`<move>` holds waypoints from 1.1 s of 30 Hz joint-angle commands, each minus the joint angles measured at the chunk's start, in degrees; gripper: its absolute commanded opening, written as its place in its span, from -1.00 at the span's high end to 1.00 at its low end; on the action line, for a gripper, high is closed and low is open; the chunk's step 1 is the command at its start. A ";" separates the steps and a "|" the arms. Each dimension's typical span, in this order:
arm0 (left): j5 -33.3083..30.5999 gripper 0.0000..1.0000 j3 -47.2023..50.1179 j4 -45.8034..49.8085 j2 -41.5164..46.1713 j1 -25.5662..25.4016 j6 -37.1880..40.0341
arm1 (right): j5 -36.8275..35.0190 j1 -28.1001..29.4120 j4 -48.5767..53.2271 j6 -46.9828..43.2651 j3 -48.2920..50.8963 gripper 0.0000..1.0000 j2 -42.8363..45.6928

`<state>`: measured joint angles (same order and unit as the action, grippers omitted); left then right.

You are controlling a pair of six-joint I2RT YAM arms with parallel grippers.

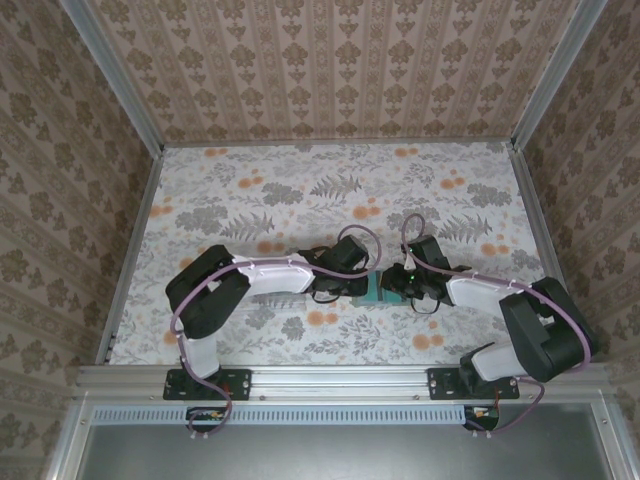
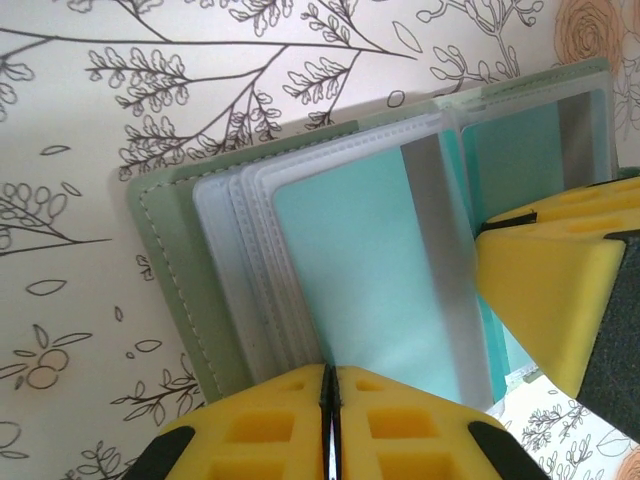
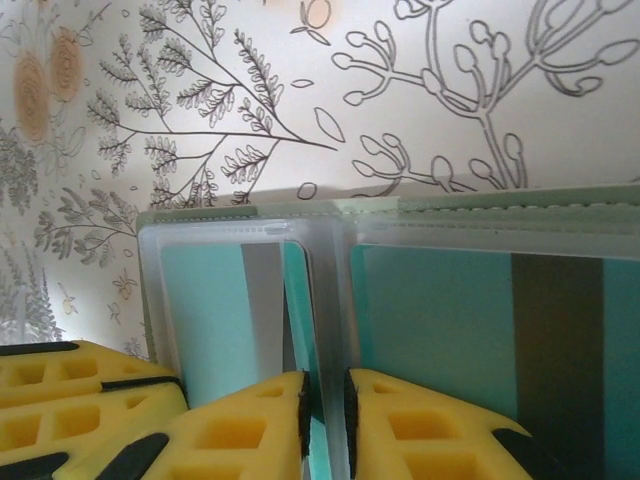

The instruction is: Take the credit cards out of the card holder

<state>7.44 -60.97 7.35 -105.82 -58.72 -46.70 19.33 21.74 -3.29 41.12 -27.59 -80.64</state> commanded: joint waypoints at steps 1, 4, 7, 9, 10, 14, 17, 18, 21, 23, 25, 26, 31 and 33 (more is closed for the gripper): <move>-0.28 0.77 -0.89 2.57 -1.86 0.14 -0.41 | 4.19 -0.19 -1.97 1.22 1.31 0.63 -1.28; -0.12 0.76 -1.13 2.58 -1.93 0.15 -0.24 | 5.42 -0.46 -2.83 1.57 1.57 0.63 -1.40; 0.12 0.76 -1.25 2.66 -2.02 0.22 -0.32 | 6.87 -0.47 -3.60 1.77 1.67 0.63 -1.63; 0.15 0.76 -1.29 2.75 -2.04 0.19 -0.39 | 7.66 -0.46 -4.07 1.92 1.74 0.66 -1.71; 0.16 0.77 -1.28 2.75 -2.02 0.26 -0.41 | 7.57 -0.42 -4.09 2.02 1.84 0.68 -1.71; 0.03 0.77 -1.22 2.91 -1.85 0.29 -0.66 | 7.12 -1.01 -4.04 2.11 2.60 0.98 -1.12; -0.16 0.77 -1.12 3.35 -1.58 0.28 -0.92 | 6.96 -1.89 -3.94 2.19 3.29 1.00 -0.35; -0.26 0.77 -1.00 3.53 -1.56 0.36 -1.10 | 6.79 -2.33 -3.80 2.20 3.49 1.00 0.08; -0.56 0.79 -0.69 3.96 -1.32 0.53 -1.72 | 6.14 -3.71 -3.17 2.29 4.28 1.00 0.57; -0.85 0.80 -0.36 4.20 -1.16 0.72 -2.07 | 6.00 -4.75 -2.90 2.20 4.84 1.00 2.87; -0.91 0.79 0.04 4.16 -0.98 0.99 -2.35 | 6.28 -5.61 -2.53 2.12 5.33 1.00 3.70; -0.95 0.80 0.19 4.16 -0.88 1.02 -2.43 | 6.42 -6.08 -2.47 2.03 5.57 1.00 4.00; -0.98 0.80 0.39 4.13 -0.53 1.18 -2.52 | 6.27 -7.93 -1.19 2.08 6.65 1.00 6.24; -0.89 0.80 0.41 4.11 -0.53 1.17 -2.45 | 6.43 -8.82 -0.53 2.05 7.15 1.00 7.75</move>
<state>7.49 -61.60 8.56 -106.08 -58.02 -48.42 24.91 14.00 -6.63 42.70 -21.54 -75.00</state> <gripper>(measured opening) 0.103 0.054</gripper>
